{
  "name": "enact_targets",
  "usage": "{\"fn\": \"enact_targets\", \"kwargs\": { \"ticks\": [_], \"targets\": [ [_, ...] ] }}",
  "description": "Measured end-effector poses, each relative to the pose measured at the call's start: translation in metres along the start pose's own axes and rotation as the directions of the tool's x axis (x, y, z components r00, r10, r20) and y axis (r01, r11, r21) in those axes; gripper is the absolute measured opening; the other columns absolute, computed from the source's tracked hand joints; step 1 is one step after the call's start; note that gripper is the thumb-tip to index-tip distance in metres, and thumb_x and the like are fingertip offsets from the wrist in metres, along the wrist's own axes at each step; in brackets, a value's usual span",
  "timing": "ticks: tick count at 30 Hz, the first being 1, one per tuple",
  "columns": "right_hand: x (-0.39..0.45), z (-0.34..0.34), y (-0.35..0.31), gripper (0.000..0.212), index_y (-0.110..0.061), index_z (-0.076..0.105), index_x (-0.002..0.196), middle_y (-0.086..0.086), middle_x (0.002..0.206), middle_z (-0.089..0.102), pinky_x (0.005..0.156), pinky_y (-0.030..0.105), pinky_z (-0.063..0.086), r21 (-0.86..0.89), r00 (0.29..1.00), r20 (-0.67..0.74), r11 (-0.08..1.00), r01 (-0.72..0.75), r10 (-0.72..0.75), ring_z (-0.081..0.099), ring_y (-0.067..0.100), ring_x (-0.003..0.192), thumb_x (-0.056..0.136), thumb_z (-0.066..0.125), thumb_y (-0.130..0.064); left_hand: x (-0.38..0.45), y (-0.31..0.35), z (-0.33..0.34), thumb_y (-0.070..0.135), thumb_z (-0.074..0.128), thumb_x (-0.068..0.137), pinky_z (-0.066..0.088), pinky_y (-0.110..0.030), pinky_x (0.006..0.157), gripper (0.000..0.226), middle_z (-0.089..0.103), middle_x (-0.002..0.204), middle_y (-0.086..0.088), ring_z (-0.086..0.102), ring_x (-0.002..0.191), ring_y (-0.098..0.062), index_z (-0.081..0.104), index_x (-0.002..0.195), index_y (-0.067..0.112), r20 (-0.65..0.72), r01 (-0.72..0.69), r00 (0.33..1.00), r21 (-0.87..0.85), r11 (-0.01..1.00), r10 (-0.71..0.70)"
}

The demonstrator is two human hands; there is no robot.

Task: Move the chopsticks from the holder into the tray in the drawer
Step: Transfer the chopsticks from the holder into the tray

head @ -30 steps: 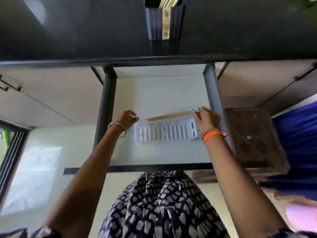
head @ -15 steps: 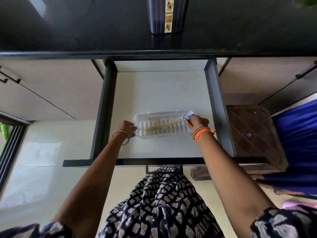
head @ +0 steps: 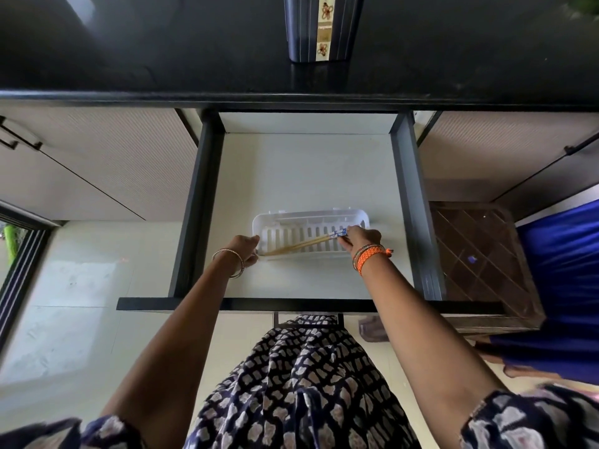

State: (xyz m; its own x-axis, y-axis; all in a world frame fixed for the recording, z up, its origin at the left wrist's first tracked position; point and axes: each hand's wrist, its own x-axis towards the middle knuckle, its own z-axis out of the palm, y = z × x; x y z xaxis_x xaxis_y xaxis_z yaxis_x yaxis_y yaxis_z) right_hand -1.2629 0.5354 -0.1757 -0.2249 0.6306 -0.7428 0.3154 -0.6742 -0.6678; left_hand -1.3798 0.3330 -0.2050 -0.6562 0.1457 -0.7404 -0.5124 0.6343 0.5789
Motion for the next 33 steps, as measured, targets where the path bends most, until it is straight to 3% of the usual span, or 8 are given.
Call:
{"fn": "enact_targets", "kwargs": {
  "ticks": [4, 8, 12, 16, 18, 25, 30, 33],
  "targets": [
    [0.007, -0.002, -0.005, 0.053, 0.000, 0.042, 0.135, 0.009, 0.076, 0.057, 0.089, 0.036, 0.055, -0.186, 0.995, 0.053, 0.980, -0.073, 0.084, 0.067, 0.022, 0.082, 0.083, 0.047, 0.011, -0.001, 0.000, 0.003, 0.021, 0.042, 0.096, 0.039, -0.026, 0.055, 0.034, 0.045, 0.063, -0.008, 0.051, 0.031, -0.008, 0.045, 0.064, 0.008, -0.017, 0.007, 1.000, -0.081, 0.997, -0.009],
    [0.007, -0.002, -0.008, 0.047, -0.001, 0.052, 0.124, 0.008, 0.073, 0.053, 0.090, 0.045, 0.055, -0.468, 0.995, 0.103, 0.882, 0.061, -0.014, 0.055, 0.023, 0.065, 0.078, 0.051, 0.006, -0.002, -0.001, 0.000, 0.022, 0.047, 0.093, 0.048, -0.025, 0.060, 0.029, 0.048, 0.069, 0.000, 0.051, 0.059, -0.012, 0.044, 0.065, 0.017, -0.015, -0.017, 1.000, -0.051, 0.999, 0.016],
    [0.004, 0.008, 0.005, 0.028, -0.003, 0.066, 0.103, 0.019, 0.106, 0.068, 0.081, 0.028, 0.046, -0.785, 0.828, 0.421, 0.309, 0.537, -0.370, 0.063, 0.035, 0.102, 0.080, 0.051, -0.002, -0.004, -0.001, -0.001, 0.022, 0.047, 0.093, 0.047, -0.026, 0.059, 0.029, 0.048, 0.066, -0.004, 0.051, 0.055, -0.014, 0.046, 0.065, 0.014, -0.018, 0.006, 1.000, -0.080, 0.997, -0.008],
    [0.010, 0.024, 0.014, 0.052, -0.012, 0.059, 0.125, 0.018, 0.129, 0.058, 0.093, 0.038, 0.047, -0.659, 0.637, 0.751, -0.129, 0.741, -0.177, 0.055, 0.034, 0.120, 0.080, 0.045, 0.011, -0.004, -0.002, 0.000, 0.021, 0.045, 0.095, 0.044, -0.027, 0.058, 0.034, 0.049, 0.063, -0.009, 0.053, 0.034, -0.009, 0.049, 0.064, 0.008, -0.003, 0.033, 0.999, -0.132, 0.991, -0.033],
    [0.014, 0.026, 0.017, 0.054, -0.015, 0.060, 0.124, 0.016, 0.128, 0.057, 0.092, 0.039, 0.047, -0.609, 0.607, 0.790, -0.238, 0.756, -0.094, 0.055, 0.034, 0.119, 0.081, 0.043, 0.013, -0.004, -0.003, 0.001, 0.021, 0.045, 0.095, 0.048, -0.027, 0.060, 0.033, 0.050, 0.065, -0.009, 0.056, 0.047, -0.014, 0.051, 0.065, 0.007, -0.001, 0.041, 0.999, -0.159, 0.986, -0.042],
    [0.010, 0.015, 0.016, 0.034, -0.014, 0.068, 0.108, 0.011, 0.121, 0.063, 0.090, 0.038, 0.051, -0.608, 0.616, 0.788, -0.184, 0.772, -0.016, 0.060, 0.027, 0.110, 0.088, 0.046, 0.001, -0.008, 0.000, 0.003, 0.022, 0.046, 0.095, 0.047, -0.015, 0.040, 0.033, 0.045, 0.068, -0.008, 0.045, 0.054, -0.017, 0.047, 0.065, 0.009, -0.023, 0.063, 0.997, -0.142, 0.988, -0.067],
    [-0.016, 0.026, -0.033, 0.045, -0.016, 0.070, 0.106, 0.008, 0.116, 0.068, 0.090, 0.037, 0.052, -0.568, 0.537, 0.815, -0.118, 0.815, -0.219, 0.061, 0.026, 0.109, 0.080, 0.041, 0.008, -0.024, 0.045, -0.006, 0.025, 0.047, 0.093, 0.043, -0.038, 0.096, 0.042, 0.050, 0.127, -0.026, 0.053, 0.115, -0.037, 0.046, 0.123, -0.005, -0.057, -0.059, 0.995, 0.335, 0.940, 0.083],
    [-0.035, 0.038, -0.098, 0.042, -0.013, 0.073, 0.101, 0.008, 0.107, 0.072, 0.088, 0.037, 0.054, -0.481, 0.429, 0.806, -0.030, 0.876, -0.408, 0.066, 0.024, 0.102, 0.082, 0.041, 0.007, -0.042, 0.121, -0.012, 0.008, 0.050, 0.089, 0.043, -0.038, 0.092, 0.041, 0.058, 0.110, -0.027, 0.055, 0.108, -0.039, 0.042, 0.127, -0.005, -0.093, -0.313, 0.927, 0.339, 0.887, 0.362]
  ]
}}
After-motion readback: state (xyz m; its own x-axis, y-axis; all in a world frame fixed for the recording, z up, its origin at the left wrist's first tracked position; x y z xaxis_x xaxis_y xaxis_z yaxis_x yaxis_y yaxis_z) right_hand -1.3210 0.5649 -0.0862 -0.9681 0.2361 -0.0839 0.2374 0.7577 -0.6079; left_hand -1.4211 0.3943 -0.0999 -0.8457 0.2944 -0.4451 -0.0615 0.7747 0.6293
